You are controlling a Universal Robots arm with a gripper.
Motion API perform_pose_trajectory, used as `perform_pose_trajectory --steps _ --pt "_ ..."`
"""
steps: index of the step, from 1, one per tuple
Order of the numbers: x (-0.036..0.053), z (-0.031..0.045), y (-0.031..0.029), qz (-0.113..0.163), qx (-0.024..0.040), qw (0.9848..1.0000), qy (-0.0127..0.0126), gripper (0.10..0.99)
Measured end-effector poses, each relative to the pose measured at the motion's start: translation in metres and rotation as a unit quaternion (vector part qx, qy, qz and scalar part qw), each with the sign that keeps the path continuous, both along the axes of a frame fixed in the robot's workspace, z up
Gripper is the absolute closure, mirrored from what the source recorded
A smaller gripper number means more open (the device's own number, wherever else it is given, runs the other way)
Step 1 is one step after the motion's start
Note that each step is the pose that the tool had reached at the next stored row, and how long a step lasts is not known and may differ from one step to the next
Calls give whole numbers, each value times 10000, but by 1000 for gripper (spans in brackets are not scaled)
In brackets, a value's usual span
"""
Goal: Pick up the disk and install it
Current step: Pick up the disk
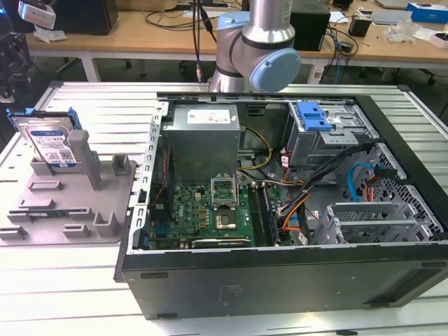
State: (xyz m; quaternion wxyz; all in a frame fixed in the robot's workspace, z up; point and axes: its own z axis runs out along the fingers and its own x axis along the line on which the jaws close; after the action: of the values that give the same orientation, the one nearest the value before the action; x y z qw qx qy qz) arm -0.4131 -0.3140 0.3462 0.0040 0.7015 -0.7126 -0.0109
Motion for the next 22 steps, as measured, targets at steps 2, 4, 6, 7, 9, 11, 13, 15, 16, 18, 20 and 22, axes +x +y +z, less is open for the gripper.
perform_pose_trajectory --steps 2,4,6,7,9,11,13,15,16,18,20,22 --pt "0 -16 0 0 0 10000 0 592" --pt "0 -30 0 0 0 10000 0 592" --pt "0 -46 0 0 0 10000 -1 592" --pt "0 -53 0 0 0 10000 0 592" --pt "0 -73 0 0 0 10000 0 592" --pt "0 -92 0 0 0 10000 0 592" --pt "0 -118 -2 0 0 10000 0 592" --pt "-1 -129 -6 0 0 10000 0 592" --pt "-1 -136 -7 0 0 10000 0 592" --pt "-1 -148 -10 0 0 10000 0 592" --pt "-1 -161 -11 0 0 10000 0 592" --pt "-2 -175 -12 0 0 10000 -1 592"
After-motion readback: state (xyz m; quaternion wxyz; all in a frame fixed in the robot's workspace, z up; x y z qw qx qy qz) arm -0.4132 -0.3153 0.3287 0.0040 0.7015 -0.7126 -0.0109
